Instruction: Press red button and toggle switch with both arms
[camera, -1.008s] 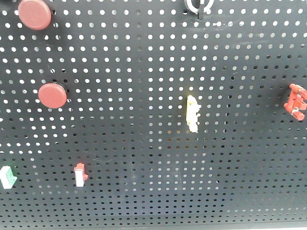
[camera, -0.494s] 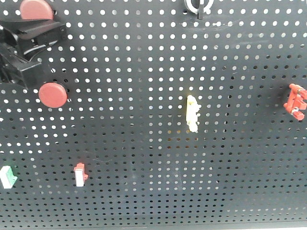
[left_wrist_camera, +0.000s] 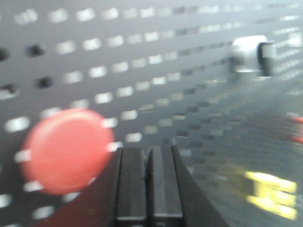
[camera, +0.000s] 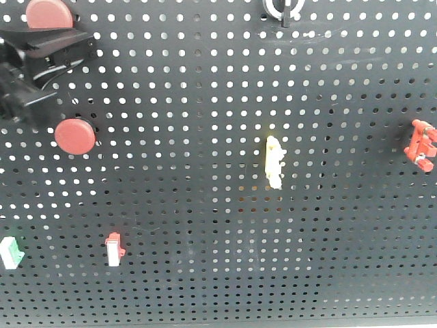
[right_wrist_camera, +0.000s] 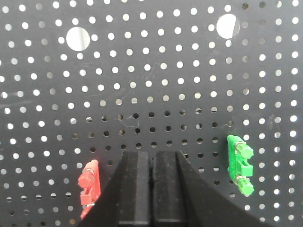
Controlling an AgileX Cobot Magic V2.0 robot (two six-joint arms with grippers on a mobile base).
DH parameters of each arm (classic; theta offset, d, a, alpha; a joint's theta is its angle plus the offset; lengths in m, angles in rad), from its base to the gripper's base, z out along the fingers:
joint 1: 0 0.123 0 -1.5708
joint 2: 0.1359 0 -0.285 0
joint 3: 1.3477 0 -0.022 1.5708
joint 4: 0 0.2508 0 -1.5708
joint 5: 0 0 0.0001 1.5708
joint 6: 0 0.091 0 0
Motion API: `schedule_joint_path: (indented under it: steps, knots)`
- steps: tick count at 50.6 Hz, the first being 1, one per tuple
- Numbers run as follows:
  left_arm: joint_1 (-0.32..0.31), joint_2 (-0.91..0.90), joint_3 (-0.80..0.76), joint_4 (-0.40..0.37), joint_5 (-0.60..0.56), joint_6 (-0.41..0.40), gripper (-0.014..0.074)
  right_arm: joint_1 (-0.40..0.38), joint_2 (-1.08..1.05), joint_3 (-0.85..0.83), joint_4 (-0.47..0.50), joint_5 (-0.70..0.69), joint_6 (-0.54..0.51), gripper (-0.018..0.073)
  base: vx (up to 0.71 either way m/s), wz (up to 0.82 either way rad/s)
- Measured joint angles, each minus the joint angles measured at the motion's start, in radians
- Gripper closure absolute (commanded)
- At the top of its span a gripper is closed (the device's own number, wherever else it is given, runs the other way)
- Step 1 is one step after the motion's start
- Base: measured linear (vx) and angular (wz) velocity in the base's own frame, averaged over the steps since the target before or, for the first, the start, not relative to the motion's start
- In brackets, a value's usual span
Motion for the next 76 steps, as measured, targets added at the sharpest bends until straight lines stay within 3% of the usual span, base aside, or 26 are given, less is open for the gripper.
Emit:
schedule_joint_path:
  steps: [7,20,36,76]
  knots:
    - [0.000,-0.064,0.000,0.001,0.000,0.000,0.0596,0.000,0.000,0.000,0.000,0.000,0.000,0.0559,0.00,0.00]
    - [0.000,-0.119,-0.008,-0.003,0.138,-0.002,0.0595,0.000,0.000,0.000,0.000,0.000,0.000,0.0559,0.00,0.00]
    - [0.000,-0.006,-0.008,-0.003,0.140,-0.025,0.0595,0.000,0.000,0.000,0.000,0.000,0.000,0.0559,0.00,0.00]
    - [-0.003,0.015,-0.012,-0.018,0.149,-0.028,0.0595,0.000,0.000,0.000,0.000,0.000,0.000,0.0559,0.00,0.00]
